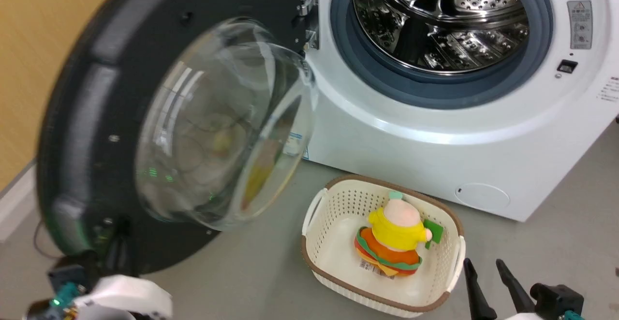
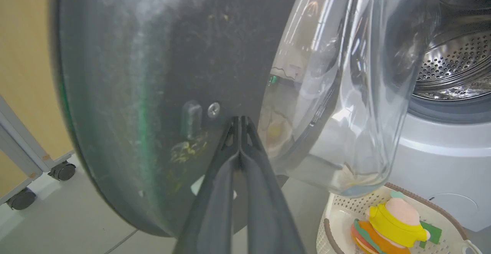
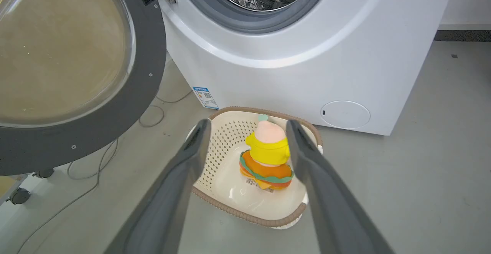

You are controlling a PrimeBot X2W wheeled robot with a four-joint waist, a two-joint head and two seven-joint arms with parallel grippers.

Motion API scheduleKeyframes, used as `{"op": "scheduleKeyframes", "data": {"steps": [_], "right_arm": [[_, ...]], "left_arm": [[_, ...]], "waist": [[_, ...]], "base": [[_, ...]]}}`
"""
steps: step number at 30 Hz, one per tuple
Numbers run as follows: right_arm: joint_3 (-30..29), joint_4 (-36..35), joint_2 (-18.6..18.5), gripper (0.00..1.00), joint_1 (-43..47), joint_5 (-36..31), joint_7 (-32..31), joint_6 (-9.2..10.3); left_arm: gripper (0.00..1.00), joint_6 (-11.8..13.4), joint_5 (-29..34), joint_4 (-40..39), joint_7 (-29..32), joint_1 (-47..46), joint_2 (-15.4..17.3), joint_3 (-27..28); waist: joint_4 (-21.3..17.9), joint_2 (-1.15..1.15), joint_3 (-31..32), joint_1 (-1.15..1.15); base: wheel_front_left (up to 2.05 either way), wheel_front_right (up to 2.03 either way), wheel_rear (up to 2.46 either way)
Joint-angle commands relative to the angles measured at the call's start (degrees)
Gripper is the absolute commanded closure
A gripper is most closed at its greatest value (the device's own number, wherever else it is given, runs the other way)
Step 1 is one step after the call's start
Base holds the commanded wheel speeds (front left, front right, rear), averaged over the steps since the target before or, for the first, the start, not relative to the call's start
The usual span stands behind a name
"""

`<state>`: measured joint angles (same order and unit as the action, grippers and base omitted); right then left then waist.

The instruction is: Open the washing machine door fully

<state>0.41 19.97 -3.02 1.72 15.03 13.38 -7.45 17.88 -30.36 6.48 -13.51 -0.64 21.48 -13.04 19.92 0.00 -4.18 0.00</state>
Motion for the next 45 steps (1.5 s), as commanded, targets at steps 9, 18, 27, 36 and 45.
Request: {"op": "scheduleKeyframes", "data": {"steps": [9,18,27,36,45], "right_arm": [[-0.79,-1.52,0.14,0.00,-1.92,-1.31,-0.92,-0.03],[-0.45,-1.40,0.14,0.00,-1.85,-0.85,-0.75,-0.03],[-0.25,-0.44,0.14,0.00,-0.70,0.04,0.29,-0.03],[0.08,-1.18,0.14,0.00,0.27,-1.45,0.91,-0.03],[0.49,-3.42,0.14,0.00,0.52,-3.61,0.76,-0.03]], "left_arm": [[1.00,-5.90,0.53,14.18,-1.47,-11.27,1.58,12.00],[1.00,-9.95,6.12,18.34,-1.48,-11.74,-1.42,19.31],[1.00,-10.62,12.53,10.69,-1.48,-0.76,-9.25,21.40],[0.00,-11.35,17.11,3.53,-1.49,7.98,-14.83,17.20],[0.00,-12.55,20.79,0.26,-1.49,8.90,-16.76,10.52]], "waist": [[-2.99,0.00,-1.94,0.00],[-4.79,0.00,-1.28,0.00],[-6.05,0.00,2.21,0.00],[-6.98,0.00,4.57,0.00],[-9.92,0.00,5.59,0.00]], "base": [[0.00,0.00,0.00],[0.00,0.00,0.00],[0.00,0.00,0.00],[0.00,0.00,0.00],[0.00,0.00,0.00]]}}
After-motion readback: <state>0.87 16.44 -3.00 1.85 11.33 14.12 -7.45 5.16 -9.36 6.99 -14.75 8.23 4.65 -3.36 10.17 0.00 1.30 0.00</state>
